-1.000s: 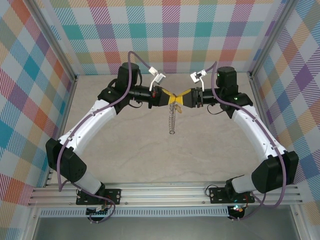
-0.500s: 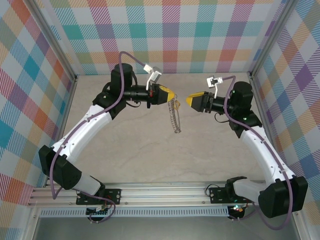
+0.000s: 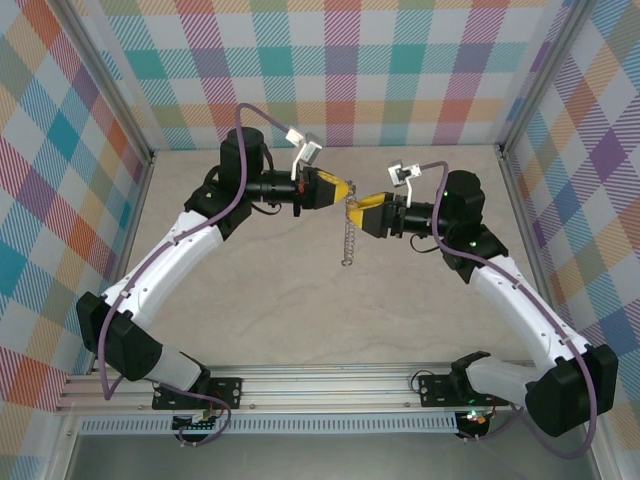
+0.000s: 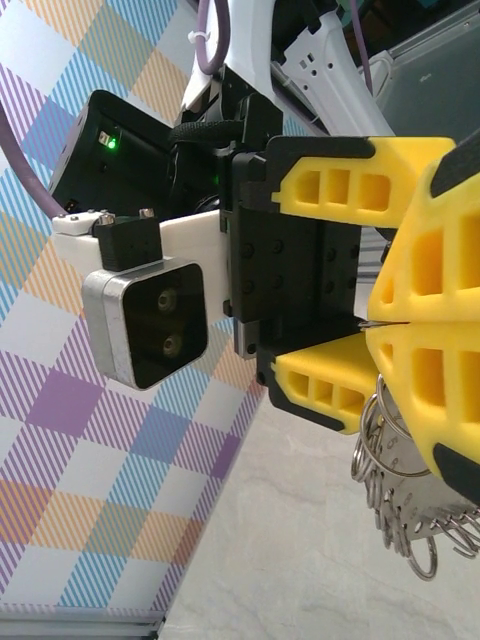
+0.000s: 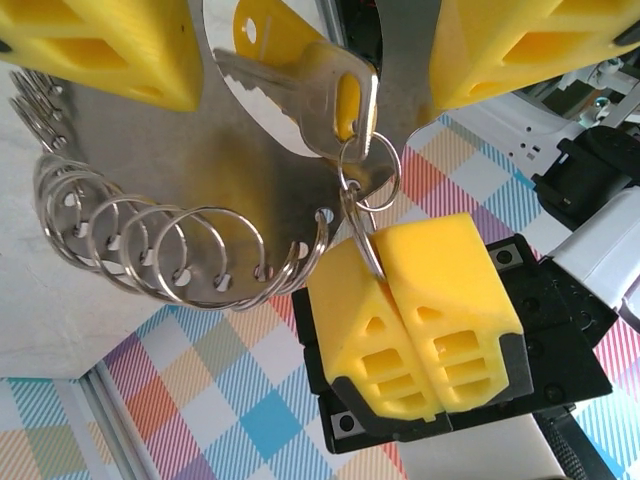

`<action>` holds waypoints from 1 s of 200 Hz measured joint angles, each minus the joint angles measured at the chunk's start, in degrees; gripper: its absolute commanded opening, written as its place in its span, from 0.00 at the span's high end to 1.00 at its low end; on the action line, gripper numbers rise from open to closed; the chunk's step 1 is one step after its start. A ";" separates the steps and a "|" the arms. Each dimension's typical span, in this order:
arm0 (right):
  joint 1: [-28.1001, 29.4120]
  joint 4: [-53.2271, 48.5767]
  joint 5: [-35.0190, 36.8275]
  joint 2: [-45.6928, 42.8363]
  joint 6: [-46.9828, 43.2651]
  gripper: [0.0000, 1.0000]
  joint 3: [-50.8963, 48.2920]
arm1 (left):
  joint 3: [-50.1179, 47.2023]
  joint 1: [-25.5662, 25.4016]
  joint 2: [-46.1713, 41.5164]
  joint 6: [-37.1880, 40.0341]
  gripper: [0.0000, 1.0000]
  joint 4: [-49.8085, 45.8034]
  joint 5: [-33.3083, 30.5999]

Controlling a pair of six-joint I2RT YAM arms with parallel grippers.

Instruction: Put the keys on the keyring

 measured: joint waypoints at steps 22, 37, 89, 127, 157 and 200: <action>0.44 0.04 0.90 0.92 -0.22 0.51 0.24 | 0.00 0.00 -0.04 -0.15 1.00 0.35 0.00; 0.42 0.02 1.62 1.77 -0.15 0.63 0.31 | 0.00 0.00 -0.07 -0.17 1.00 0.79 0.00; 0.83 -0.04 1.38 2.38 -0.81 1.00 0.33 | -1.05 0.07 -0.37 -1.40 1.00 2.54 -1.77; 1.14 -0.09 1.25 2.25 -0.94 1.00 0.31 | -2.27 0.00 -1.29 -3.32 1.00 4.39 -3.34; 2.19 0.02 1.27 2.23 -1.09 1.00 -0.17 | -3.10 0.00 -1.92 -4.52 1.00 5.44 -4.52; 4.92 0.13 1.75 2.43 -1.22 1.00 -0.42 | -3.87 0.00 -2.19 -5.95 1.00 6.93 -4.98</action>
